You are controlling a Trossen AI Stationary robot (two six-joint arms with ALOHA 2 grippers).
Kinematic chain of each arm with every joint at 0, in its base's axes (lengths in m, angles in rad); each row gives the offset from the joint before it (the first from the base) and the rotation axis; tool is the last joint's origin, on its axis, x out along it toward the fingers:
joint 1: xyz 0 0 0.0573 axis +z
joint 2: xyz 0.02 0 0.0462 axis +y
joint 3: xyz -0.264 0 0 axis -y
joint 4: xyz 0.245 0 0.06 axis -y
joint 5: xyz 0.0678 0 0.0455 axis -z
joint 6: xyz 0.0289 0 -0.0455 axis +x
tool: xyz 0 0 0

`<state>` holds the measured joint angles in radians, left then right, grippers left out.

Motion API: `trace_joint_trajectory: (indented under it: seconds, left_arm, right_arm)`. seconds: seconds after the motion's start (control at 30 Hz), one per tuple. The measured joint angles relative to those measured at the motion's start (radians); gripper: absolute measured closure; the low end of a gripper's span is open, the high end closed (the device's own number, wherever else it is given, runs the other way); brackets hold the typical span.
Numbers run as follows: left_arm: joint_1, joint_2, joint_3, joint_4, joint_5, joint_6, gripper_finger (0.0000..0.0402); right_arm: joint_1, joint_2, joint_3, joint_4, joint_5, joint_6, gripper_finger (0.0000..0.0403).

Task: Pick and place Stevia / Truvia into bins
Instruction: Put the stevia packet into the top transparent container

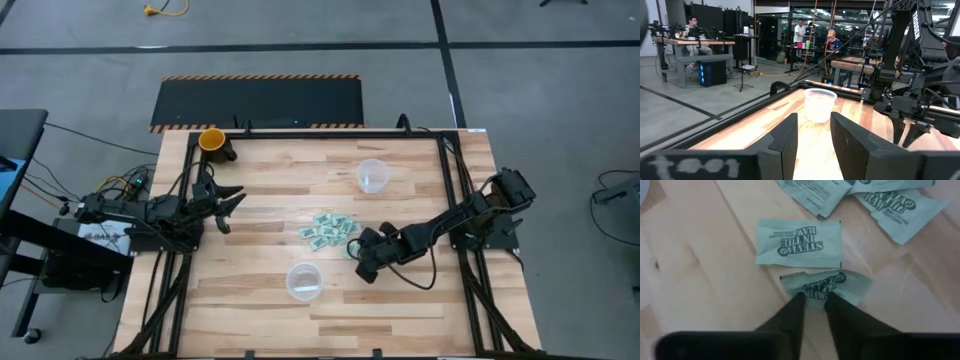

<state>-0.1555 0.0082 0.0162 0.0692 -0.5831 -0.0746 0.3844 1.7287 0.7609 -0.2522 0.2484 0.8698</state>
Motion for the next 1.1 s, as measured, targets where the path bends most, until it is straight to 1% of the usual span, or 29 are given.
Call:
trace_joint_trajectory:
  seconds: [0.07, 0.13, 0.27, 0.33, 0.5, 0.6, 0.7, 0.77, 0.87, 0.93, 1.0, 1.1]
  left_arm:
    - [0.0, 0.0, 0.0, 0.0, 0.0, 0.0, 0.0297]
    - [0.0, 0.0, 0.0, 0.0, 0.0, 0.0, 0.0297]
    - [0.0, 0.0, 0.0, 0.0, 0.0, 0.0, 0.0297]
    - [0.0, 0.0, 0.0, 0.0, 0.0, 0.0, 0.0297]
    - [0.0, 0.0, 0.0, 0.0, 0.0, 0.0, 0.0297]
    - [0.0, 0.0, 0.0, 0.0, 0.0, 0.0, 0.0297]
    - [0.0, 0.0, 0.0, 0.0, 0.0, 0.0, 0.0297]
    - [0.0, 0.0, 0.0, 0.0, 0.0, 0.0, 0.0297]
    - [0.0, 0.0, 0.0, 0.0, 0.0, 0.0, 0.0297]
    - [0.0, 0.0, 0.0, 0.0, 0.0, 0.0, 0.0297]
    - [0.0, 0.0, 0.0, 0.0, 0.0, 0.0, 0.0297]
    - [0.0, 0.0, 0.0, 0.0, 0.0, 0.0, 0.0297]
  right_arm:
    - [0.006, 0.0, 0.0, 0.009, -0.007, 0.03, 0.0379]
    - [0.014, 0.001, 0.0, 0.014, -0.009, 0.064, 0.0395]
    - [0.031, -0.006, -0.001, 0.022, -0.018, 0.126, 0.0392]
    - [0.041, -0.008, 0.011, 0.015, -0.037, 0.128, 0.0399]
    - [0.059, -0.042, 0.049, -0.014, -0.076, 0.128, 0.0401]
    - [0.058, -0.082, 0.095, -0.025, -0.005, 0.127, 0.0401]
    - [0.041, -0.126, 0.137, -0.113, 0.117, 0.126, 0.0402]
    - [0.023, -0.158, 0.173, -0.195, 0.207, 0.126, 0.0402]
    - [-0.016, -0.209, 0.218, -0.367, 0.353, 0.126, 0.0402]
    - [-0.054, -0.233, 0.238, -0.473, 0.424, 0.122, 0.0402]
    - [-0.104, -0.26, 0.247, -0.541, 0.455, 0.09, 0.0402]
    - [-0.195, -0.294, 0.248, -0.566, 0.426, -0.018, 0.0402]
